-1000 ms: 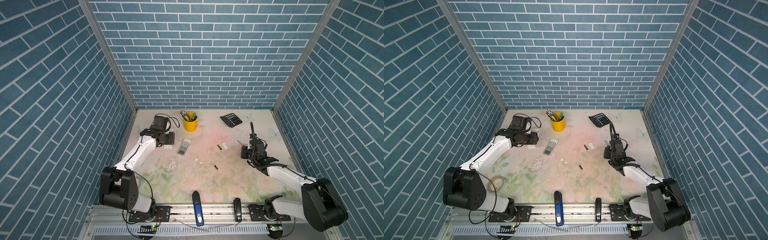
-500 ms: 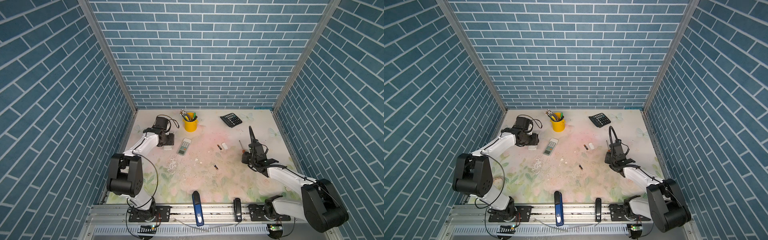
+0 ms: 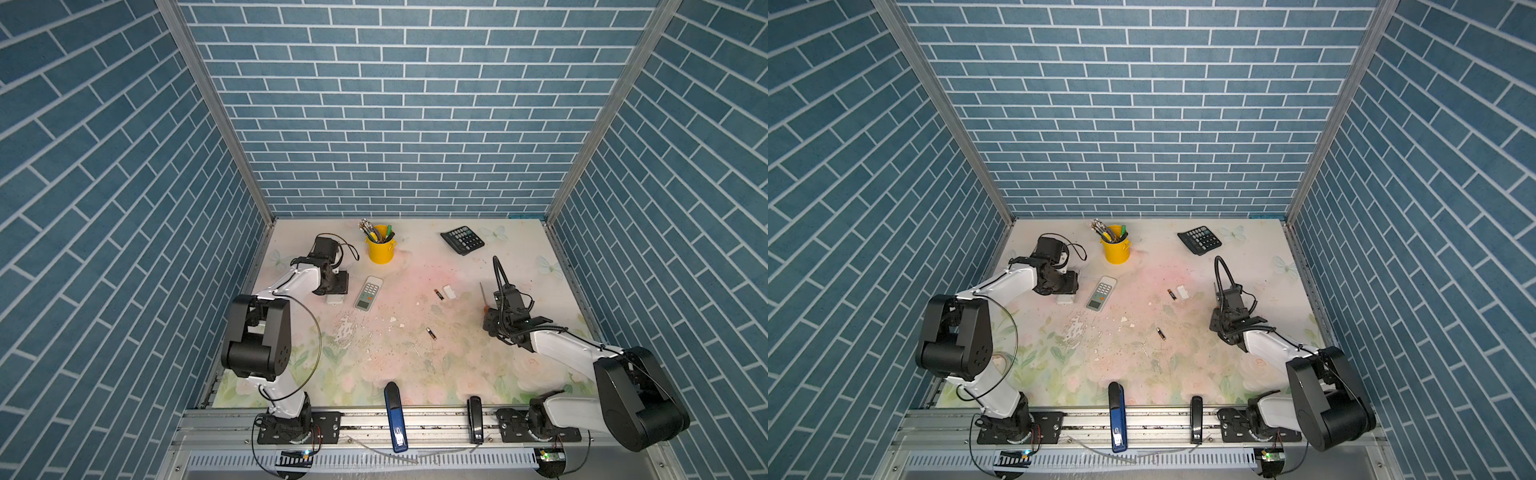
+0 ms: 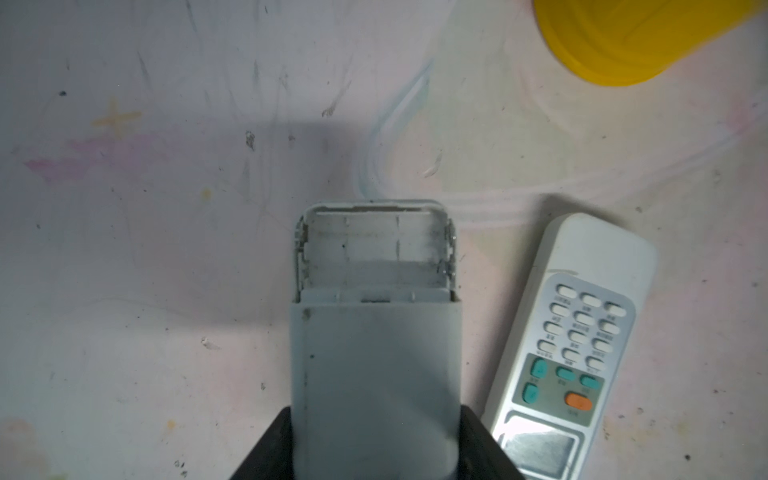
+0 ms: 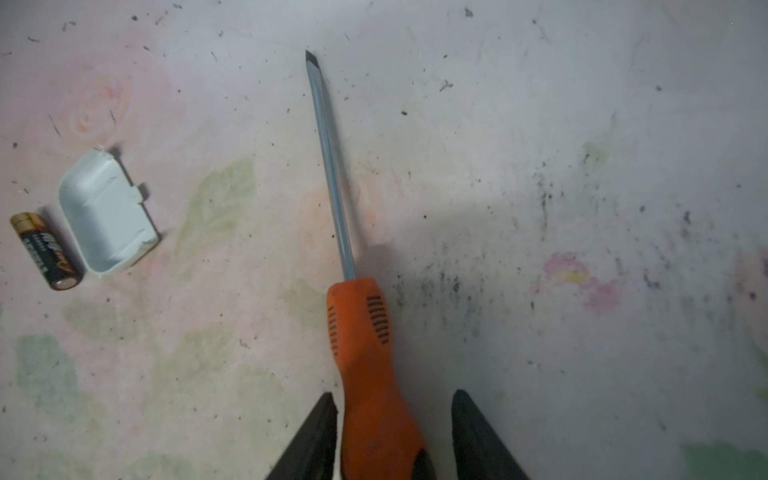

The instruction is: Unload the batteries from the remote control

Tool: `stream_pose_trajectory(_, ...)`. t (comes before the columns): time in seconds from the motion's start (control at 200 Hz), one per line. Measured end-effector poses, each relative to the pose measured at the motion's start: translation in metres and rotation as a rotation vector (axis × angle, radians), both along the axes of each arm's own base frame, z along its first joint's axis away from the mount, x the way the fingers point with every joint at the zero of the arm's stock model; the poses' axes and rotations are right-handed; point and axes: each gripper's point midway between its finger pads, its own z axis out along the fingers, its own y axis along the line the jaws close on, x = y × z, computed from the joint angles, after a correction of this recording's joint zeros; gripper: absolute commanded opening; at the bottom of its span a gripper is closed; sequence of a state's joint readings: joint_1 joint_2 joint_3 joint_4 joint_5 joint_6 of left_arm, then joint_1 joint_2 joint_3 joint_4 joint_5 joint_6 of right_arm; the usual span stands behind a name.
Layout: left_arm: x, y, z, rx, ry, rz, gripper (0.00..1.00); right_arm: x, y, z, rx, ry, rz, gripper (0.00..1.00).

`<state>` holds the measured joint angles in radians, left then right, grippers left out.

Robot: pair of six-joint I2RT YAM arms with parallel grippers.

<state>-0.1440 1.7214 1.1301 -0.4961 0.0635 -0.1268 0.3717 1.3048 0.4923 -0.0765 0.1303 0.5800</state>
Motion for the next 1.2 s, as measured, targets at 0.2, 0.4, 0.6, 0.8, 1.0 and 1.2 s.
stream_pose_trajectory(0.2, -0.003, 0.010, -0.029, 0.027, 0.071, 0.024, 0.50, -0.001, -0.001, 0.016, 0.001, -0.018, -0.002, 0.49)
stream_pose_trajectory(0.4, -0.002, 0.012, -0.039, 0.029, 0.105, 0.035, 0.59, 0.011, -0.001, 0.065, 0.022, -0.134, -0.012, 0.51)
stream_pose_trajectory(0.6, 0.005, 0.011, -0.042, 0.022, 0.113, 0.055, 0.71, 0.009, -0.006, 0.096, 0.023, -0.200, -0.020, 0.51)
stream_pose_trajectory(0.8, 0.001, 0.011, -0.041, 0.014, 0.129, 0.075, 0.72, 0.005, -0.010, 0.104, 0.000, -0.202, -0.010, 0.52)
stream_pose_trajectory(1.0, -0.005, 0.001, -0.012, -0.022, 0.076, 0.081, 0.74, 0.009, -0.008, 0.115, -0.008, -0.220, 0.007, 0.52)
stream_pose_trajectory(1.2, -0.014, -0.057, 0.026, -0.053, -0.015, -0.063, 0.76, 0.014, -0.005, 0.124, -0.013, -0.234, 0.023, 0.52)
